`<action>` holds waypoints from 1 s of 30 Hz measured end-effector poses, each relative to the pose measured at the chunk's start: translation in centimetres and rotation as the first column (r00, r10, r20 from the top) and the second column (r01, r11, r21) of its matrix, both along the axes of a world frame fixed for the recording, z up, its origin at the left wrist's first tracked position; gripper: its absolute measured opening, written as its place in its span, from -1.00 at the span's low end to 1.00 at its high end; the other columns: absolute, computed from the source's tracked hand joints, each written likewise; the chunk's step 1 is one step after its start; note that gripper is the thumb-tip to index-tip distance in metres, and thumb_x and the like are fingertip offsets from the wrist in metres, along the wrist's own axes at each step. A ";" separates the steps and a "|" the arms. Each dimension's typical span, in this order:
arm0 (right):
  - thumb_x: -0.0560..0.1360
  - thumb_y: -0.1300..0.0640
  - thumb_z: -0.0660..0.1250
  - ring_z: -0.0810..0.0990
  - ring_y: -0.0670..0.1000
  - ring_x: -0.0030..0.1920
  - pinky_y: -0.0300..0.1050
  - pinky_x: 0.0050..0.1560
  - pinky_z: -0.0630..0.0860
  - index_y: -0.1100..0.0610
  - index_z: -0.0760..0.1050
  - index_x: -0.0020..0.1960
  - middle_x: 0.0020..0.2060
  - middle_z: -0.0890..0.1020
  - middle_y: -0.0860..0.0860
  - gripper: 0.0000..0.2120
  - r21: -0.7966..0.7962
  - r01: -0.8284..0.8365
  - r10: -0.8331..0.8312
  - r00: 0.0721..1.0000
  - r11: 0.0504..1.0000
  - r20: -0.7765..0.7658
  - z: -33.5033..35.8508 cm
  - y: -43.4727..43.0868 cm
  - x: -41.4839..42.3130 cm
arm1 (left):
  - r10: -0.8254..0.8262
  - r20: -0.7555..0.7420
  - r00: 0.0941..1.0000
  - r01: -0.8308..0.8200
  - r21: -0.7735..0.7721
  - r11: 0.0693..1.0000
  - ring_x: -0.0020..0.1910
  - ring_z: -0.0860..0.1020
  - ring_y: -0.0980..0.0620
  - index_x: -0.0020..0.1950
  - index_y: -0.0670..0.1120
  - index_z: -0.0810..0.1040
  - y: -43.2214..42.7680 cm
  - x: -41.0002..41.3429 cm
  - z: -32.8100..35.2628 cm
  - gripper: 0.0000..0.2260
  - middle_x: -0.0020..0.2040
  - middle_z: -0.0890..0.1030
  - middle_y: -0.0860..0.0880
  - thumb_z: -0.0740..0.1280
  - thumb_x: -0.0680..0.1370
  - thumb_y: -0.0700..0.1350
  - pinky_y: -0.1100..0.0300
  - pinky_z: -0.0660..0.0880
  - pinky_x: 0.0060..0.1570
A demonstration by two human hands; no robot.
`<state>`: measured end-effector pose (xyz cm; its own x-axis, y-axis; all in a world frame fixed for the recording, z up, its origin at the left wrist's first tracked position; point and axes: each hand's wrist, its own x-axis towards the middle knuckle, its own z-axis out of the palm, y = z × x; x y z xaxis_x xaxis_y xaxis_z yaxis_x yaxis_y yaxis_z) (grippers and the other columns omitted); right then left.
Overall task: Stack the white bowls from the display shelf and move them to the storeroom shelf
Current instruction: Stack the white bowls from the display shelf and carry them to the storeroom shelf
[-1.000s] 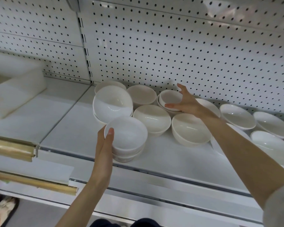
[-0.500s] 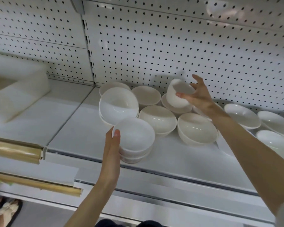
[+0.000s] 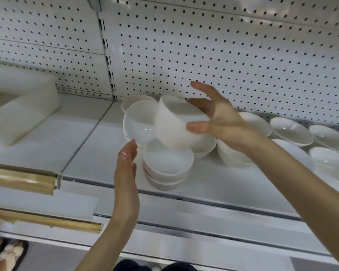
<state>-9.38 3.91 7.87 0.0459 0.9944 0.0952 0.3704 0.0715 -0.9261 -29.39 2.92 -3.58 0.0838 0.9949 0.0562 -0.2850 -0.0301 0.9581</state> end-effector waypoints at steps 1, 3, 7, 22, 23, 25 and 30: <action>0.03 0.03 0.60 0.50 -0.12 0.26 -0.23 0.19 0.44 -0.12 0.22 0.42 0.19 0.55 -0.01 0.03 -0.017 -0.020 0.020 1.000 1.000 0.021 -0.4 -0.1 -0.5 | -0.013 -0.002 1.000 0.013 0.015 1.000 0.38 0.39 0.26 0.43 0.10 0.39 0.0 -0.1 0.2 -0.31 0.39 0.47 0.15 0.07 0.39 0.39 0.13 0.22 0.46; 0.01 -0.01 0.61 0.44 -0.17 0.31 -0.25 0.25 0.38 -0.10 0.18 0.45 0.23 0.53 0.00 0.09 -0.040 -0.045 0.048 0.996 0.998 0.072 -1.0 -0.3 -1.4 | -0.040 -0.005 0.999 0.040 0.026 0.999 0.38 0.38 0.27 0.43 0.11 0.38 0.1 -0.2 0.4 -0.32 0.39 0.46 0.16 0.07 0.39 0.39 0.09 0.21 0.48; -0.02 -0.15 0.56 0.39 -0.26 0.32 -0.18 0.37 0.34 -0.09 0.14 0.48 0.27 0.48 -0.09 0.14 -0.067 -0.066 0.073 0.991 0.996 0.115 -1.6 -0.7 -2.1 | -0.101 -0.019 0.995 0.102 0.046 0.994 0.42 0.36 0.21 0.47 0.09 0.35 0.3 0.0 0.4 -0.32 0.42 0.44 0.13 0.05 0.43 0.38 0.00 0.19 0.50; 0.16 0.10 0.65 0.41 -0.14 0.30 -0.28 0.32 0.31 -0.15 0.10 0.42 0.16 0.49 -0.22 0.02 -0.109 -0.078 0.106 0.956 0.991 0.275 -3.0 -0.9 -2.5 | -0.121 0.003 0.993 0.120 0.061 0.991 0.33 0.44 0.26 0.42 0.11 0.40 0.1 1.0 0.5 -0.52 0.32 0.52 0.19 0.03 0.56 0.21 0.43 0.40 0.20; 0.19 0.14 0.63 0.42 -0.17 0.27 -0.36 0.27 0.32 -0.17 0.09 0.39 0.13 0.48 -0.26 -0.01 -0.110 -0.085 0.111 0.957 0.990 0.268 -3.1 -0.9 -2.5 | -0.125 0.004 0.992 0.124 0.063 0.990 0.32 0.45 0.27 0.41 0.13 0.41 0.1 1.0 0.5 -0.53 0.31 0.53 0.21 0.02 0.56 0.20 0.46 0.41 0.17; 0.20 0.17 0.63 0.42 -0.22 0.24 -0.43 0.21 0.33 -0.20 0.08 0.35 0.12 0.48 -0.29 -0.04 -0.107 -0.087 0.113 0.959 0.990 0.260 -3.2 -0.9 -2.5 | -0.118 0.022 0.993 0.116 0.053 0.992 0.30 0.47 0.27 0.37 0.14 0.43 0.2 1.1 0.7 -0.55 0.27 0.55 0.23 0.03 0.55 0.19 0.44 0.42 0.15; 0.13 0.03 0.66 0.40 -0.14 0.32 -0.22 0.32 0.32 -0.18 0.08 0.41 0.27 0.49 -0.09 0.05 -0.099 -0.108 0.129 0.961 0.989 0.244 -3.5 -0.8 -2.5 | -0.105 0.033 0.994 0.104 0.047 0.993 0.30 0.47 0.25 0.38 0.12 0.43 0.2 1.3 0.6 -0.54 0.28 0.56 0.19 0.03 0.55 0.19 0.37 0.42 0.20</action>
<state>-11.89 3.11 4.34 -0.0871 0.9962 0.0045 0.5834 0.0547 -0.8104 -28.11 3.14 -2.94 0.1845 0.9771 0.1057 -0.3222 -0.0415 0.9458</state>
